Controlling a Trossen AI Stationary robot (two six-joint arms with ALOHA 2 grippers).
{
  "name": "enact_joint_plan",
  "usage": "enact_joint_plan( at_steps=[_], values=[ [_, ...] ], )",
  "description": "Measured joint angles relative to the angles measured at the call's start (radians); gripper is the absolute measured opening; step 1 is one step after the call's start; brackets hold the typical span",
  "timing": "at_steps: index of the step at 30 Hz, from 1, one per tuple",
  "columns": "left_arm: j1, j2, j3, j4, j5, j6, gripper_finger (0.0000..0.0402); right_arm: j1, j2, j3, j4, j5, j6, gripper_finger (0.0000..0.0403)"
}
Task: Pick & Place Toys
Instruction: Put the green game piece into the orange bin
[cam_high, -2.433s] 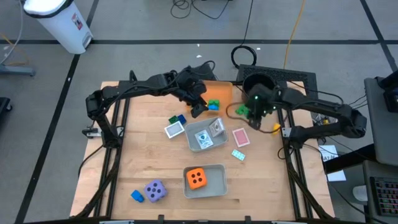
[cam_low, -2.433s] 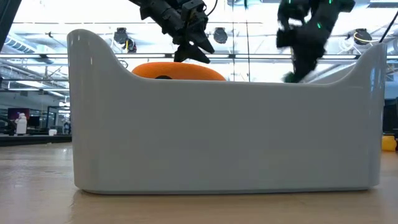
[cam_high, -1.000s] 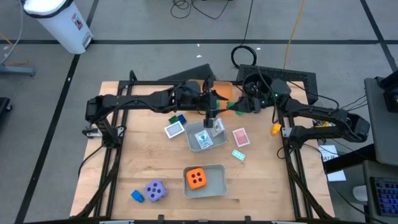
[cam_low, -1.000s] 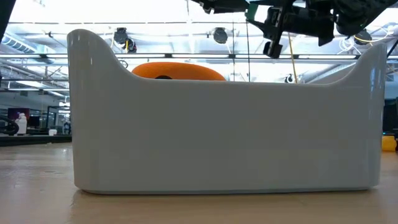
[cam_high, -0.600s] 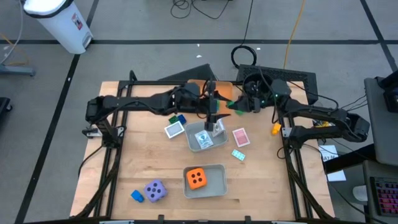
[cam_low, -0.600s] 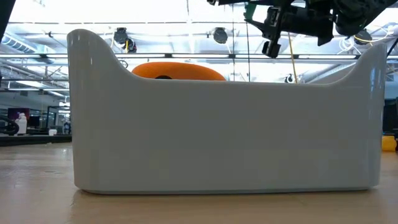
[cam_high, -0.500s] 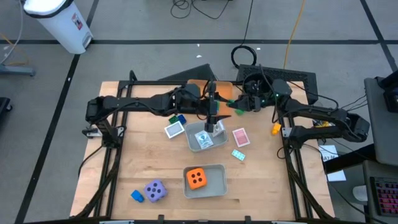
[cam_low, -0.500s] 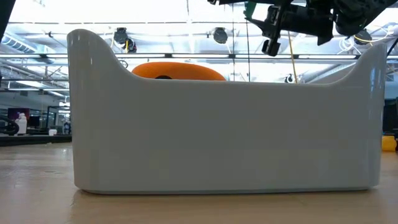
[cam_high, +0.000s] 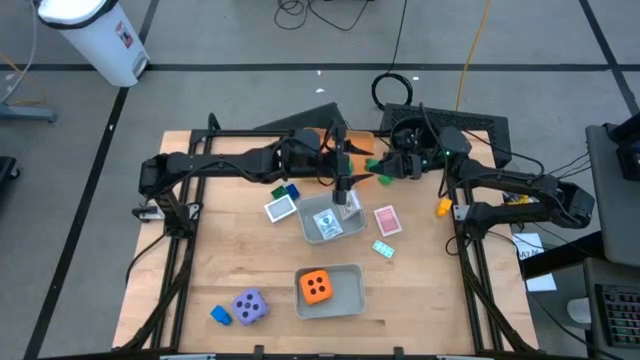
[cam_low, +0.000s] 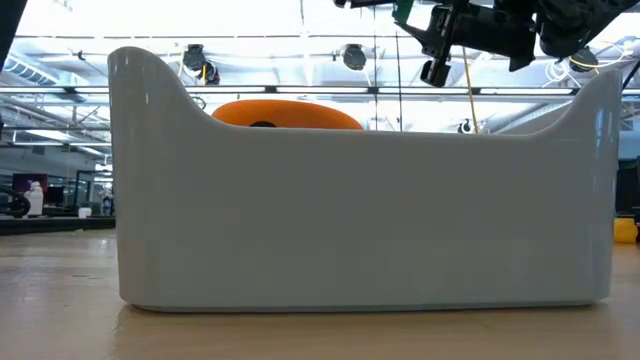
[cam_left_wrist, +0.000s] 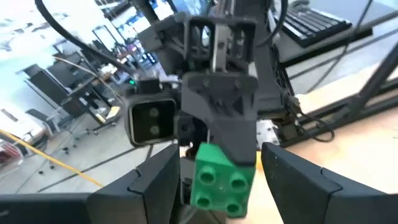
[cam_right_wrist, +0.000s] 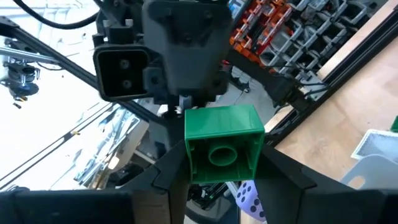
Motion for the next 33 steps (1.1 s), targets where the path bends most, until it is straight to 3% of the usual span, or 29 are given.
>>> enact_joint_plan(
  at_steps=[33],
  values=[
    [0.010, 0.023, -0.002, -0.024, 0.047, -0.045, 0.0232, 0.055, 0.000, 0.000, 0.005, 0.008, 0.013, 0.0139]
  ],
)
